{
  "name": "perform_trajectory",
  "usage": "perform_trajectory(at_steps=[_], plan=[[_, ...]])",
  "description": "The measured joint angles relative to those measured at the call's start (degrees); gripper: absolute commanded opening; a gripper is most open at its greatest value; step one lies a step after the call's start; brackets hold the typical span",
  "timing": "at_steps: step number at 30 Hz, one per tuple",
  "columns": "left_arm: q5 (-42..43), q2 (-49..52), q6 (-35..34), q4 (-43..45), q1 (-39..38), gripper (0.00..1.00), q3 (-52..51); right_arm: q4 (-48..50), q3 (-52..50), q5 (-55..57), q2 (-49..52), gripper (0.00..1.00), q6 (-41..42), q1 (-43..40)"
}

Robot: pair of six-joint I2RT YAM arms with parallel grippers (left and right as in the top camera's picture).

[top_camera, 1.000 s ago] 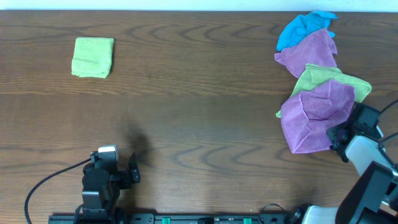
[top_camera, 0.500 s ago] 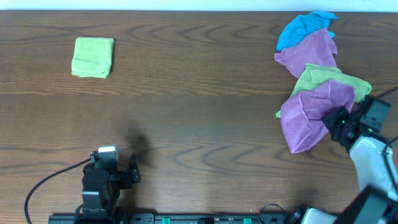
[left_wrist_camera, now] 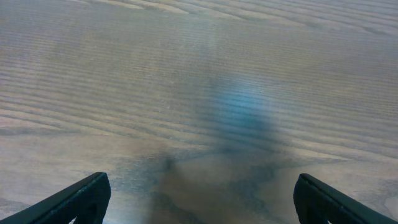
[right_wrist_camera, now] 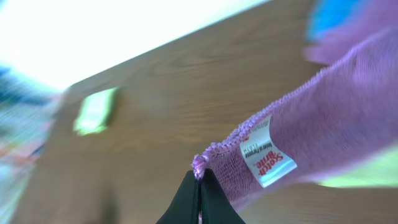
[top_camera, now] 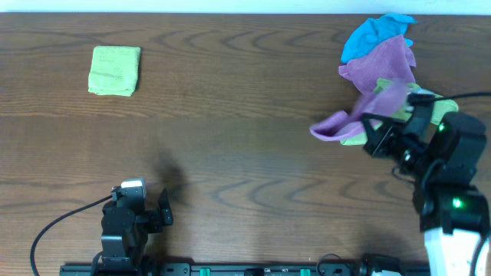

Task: Fold the cloth
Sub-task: 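Lift the purple cloth with the right gripper and drag it to table center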

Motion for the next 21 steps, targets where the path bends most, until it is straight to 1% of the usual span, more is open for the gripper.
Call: perform_trajectory(at_steps=[3, 6, 11, 14, 17, 21], plan=[[0.0, 0.0, -0.02, 0.02, 0.0, 0.95, 0.0, 0.81, 0.02, -5.68, -3.23, 0.01, 0.59, 5.31], [0.02, 0.0, 0.0, 0.0, 0.0, 0.95, 0.0, 4.02, 0.07, -9.31, -4.48, 0.01, 2.43, 11.74], [0.02, 0.0, -0.02, 0.0, 0.0, 0.96, 0.0, 8.22, 0.28, -8.39, -2.99, 0.01, 5.4, 23.41], [0.02, 0.0, 0.0, 0.0, 0.0, 0.95, 0.0, 11.5, 0.39, -5.46, 0.5, 0.01, 6.25, 29.18], [0.02, 0.0, -0.02, -0.02, 0.0, 0.96, 0.0, 16.52, 0.79, -2.16, 6.32, 0.01, 7.34, 33.88], [0.02, 0.0, 0.0, 0.02, 0.0, 0.95, 0.0, 24.61, 2.4, -0.15, 15.13, 0.01, 10.05, 37.35]])
